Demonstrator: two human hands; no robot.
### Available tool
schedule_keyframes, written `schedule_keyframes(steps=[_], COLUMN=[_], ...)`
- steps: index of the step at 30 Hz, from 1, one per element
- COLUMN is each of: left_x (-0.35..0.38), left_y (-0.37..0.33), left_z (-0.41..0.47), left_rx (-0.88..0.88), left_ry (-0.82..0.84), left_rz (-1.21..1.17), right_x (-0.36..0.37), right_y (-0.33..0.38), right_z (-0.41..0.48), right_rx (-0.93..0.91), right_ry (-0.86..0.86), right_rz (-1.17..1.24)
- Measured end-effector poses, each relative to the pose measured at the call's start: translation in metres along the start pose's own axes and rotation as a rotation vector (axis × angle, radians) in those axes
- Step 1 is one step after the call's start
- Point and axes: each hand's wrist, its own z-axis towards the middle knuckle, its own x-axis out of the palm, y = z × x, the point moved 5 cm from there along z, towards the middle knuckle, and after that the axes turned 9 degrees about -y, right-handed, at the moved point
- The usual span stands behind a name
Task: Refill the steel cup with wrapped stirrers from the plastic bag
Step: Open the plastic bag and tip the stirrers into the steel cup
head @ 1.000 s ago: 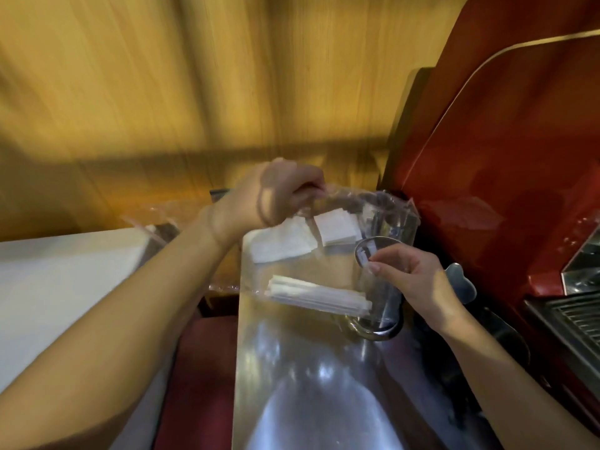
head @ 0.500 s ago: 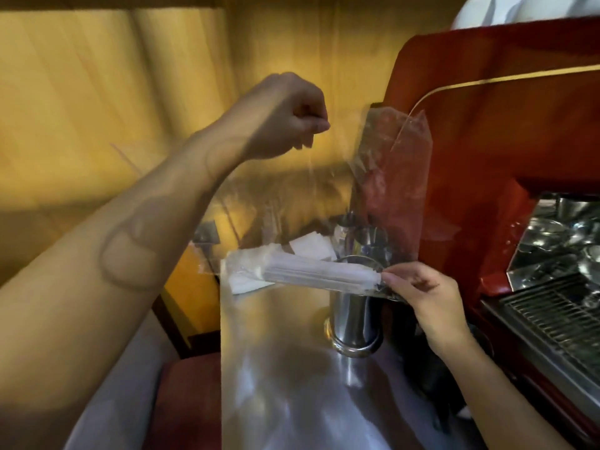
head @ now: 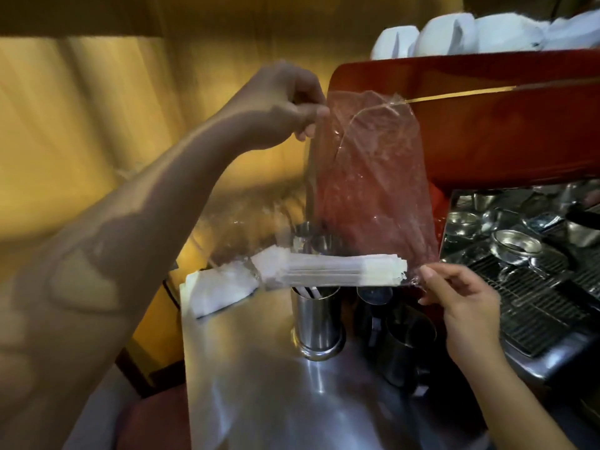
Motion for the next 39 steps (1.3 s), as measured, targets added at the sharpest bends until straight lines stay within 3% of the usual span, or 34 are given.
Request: schedule_keyframes(steps=[9, 15, 21, 39], left_x=[0.026, 0.045, 0.059, 0.061], left_y=[-0.020, -0.025, -0.028, -0.003], left_z=[0.025, 0.032, 0.039, 0.028], left_rx=[0.034, 0.024, 0.035, 0.022], left_ry=[-0.029, -0.023, -0.015, 0.037], left_rz=[-0.144, -0.246, -0.228, -0.337], right_x=[-0.044, -0.053, -0.056, -0.064], right_y=[0.037, 0.023, 0.002, 0.032], right_z=[0.026, 0.033, 0.035, 0.040], right_rx=[-0.044, 0.056, 0.204, 0.123], right_ry=[-0.120, -0.168, -0.202, -0.237], right_rz=[0.099, 0.386, 0.484, 0.384])
